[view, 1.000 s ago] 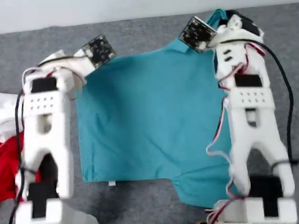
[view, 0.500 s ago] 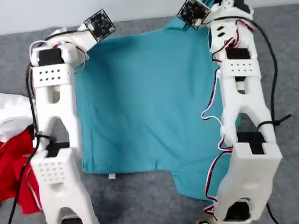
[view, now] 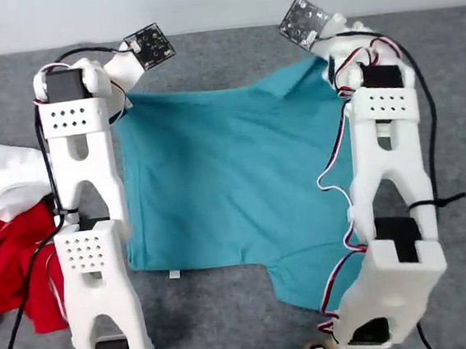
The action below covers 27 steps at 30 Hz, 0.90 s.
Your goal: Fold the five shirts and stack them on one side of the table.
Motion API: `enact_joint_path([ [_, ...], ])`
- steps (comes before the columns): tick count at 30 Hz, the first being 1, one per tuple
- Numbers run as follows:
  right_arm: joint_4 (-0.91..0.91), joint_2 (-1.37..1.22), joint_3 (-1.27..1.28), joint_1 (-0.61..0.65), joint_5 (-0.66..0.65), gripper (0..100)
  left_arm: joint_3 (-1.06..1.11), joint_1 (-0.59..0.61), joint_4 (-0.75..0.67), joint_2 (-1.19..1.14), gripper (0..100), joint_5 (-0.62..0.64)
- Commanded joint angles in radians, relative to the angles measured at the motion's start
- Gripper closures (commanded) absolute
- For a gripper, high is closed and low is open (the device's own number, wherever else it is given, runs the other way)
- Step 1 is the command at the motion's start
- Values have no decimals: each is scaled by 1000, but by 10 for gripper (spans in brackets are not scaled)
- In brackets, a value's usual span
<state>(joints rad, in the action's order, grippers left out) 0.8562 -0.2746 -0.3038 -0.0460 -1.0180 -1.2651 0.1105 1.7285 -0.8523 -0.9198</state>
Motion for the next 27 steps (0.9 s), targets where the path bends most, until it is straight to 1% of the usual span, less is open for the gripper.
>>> enact_joint_path([
  [1, 194, 122, -61, -2, 9, 987, 59, 8, 29, 80, 995, 11],
  [5, 369, 165, -61, 4, 9, 987, 295, -6, 29, 209, 995, 8],
  [8, 484, 189, -61, 4, 9, 987, 532, -29, 29, 330, 995, 5],
  [12, 633, 234, -61, 1, 8, 986, 817, -58, 28, 463, 995, -35],
  [15, 771, 271, -61, 1, 6, 986, 966, -69, 28, 529, 995, -35],
  [19, 943, 314, -57, 1, 11, 986, 1099, -66, 28, 562, 995, -35],
  [21, 941, 355, -26, -15, 26, 987, 1153, -66, 28, 563, 995, -35],
  [23, 941, 418, 31, -28, 12, 986, 1194, -71, 28, 563, 995, -35],
  [27, 941, 573, 218, -31, -11, 986, 1234, -71, 28, 563, 995, -34],
])
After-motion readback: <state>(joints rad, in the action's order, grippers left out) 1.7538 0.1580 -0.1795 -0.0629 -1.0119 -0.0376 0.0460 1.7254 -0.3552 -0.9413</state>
